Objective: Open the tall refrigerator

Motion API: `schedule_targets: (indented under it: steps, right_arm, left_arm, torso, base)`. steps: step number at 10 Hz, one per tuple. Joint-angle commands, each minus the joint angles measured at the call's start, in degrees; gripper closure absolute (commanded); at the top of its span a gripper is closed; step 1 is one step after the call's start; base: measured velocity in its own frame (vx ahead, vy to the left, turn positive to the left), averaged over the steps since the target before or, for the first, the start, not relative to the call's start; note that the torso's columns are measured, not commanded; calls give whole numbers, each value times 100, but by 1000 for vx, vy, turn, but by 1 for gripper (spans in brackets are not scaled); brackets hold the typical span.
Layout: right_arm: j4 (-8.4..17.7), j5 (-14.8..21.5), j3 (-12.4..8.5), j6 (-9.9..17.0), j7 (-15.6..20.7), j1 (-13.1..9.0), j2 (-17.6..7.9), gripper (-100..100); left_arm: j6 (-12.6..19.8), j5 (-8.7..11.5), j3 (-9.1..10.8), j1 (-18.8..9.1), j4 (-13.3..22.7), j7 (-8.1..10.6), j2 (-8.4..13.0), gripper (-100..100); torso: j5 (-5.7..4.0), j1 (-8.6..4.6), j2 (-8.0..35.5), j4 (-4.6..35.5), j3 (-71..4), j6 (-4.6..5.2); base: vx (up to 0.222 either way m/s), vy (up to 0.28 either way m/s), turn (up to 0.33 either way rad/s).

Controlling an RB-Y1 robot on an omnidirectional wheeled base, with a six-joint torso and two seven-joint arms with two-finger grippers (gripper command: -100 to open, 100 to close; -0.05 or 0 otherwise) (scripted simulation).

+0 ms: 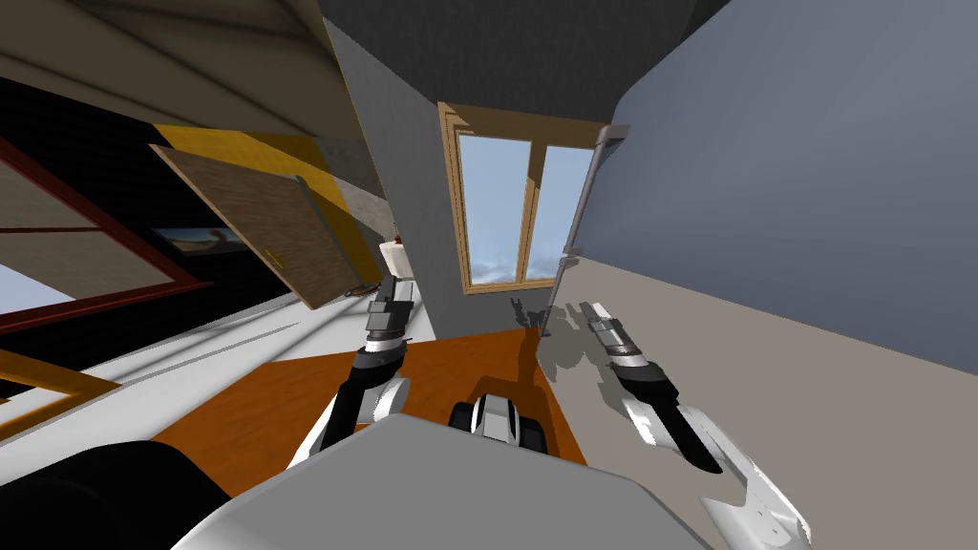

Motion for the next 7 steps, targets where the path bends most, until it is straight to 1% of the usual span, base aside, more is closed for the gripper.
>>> schedule_targets:
  steps: [1, 2, 4, 5, 6, 7]
  right_arm:
    - [501, 174, -96, -58, 391, -301, -435, -100]
    - [566, 174, -96, -58, 391, -301, -435, -100]
    - [971, 311, -174, -96, 695, -555, -811, -100]
    - [1052, 311, -174, -96, 695, -555, -811, -100]
    - [1272, 380, -211, -109, 846, -683, -1004, -100]
    - [1436, 448, -248, -120, 996, -811, -1172, -100]
  left_arm:
    - [0, 0, 0, 0, 0, 0, 0, 0]
    - [0, 0, 0, 1, 0, 0, -1, 0]
    - [0, 0, 0, 0, 0, 0, 0, 0]
    - [0, 0, 0, 0, 0, 0, 0, 0]
    - [0, 0, 0, 0, 0, 0, 0, 0]
    - [0, 0, 0, 0, 0, 0, 0, 0]
  torso:
    - [2, 6, -12, -3, -7, 0]
    - [6, 21, -16, -5, -11, 0]
    - [-1, -6, 9, 2, 5, 0]
    - [-2, -5, 1, 1, 1, 1]
    - [-3, -12, 4, 0, 2, 2]
    - [-2, -6, 0, 0, 0, 0]
  base:
    - [130, 171, 9]
    - [89, 151, -3]
    - [75, 126, -1]
    - [64, 92, -1]
    - [62, 89, -6]
    - [106, 142, -11]
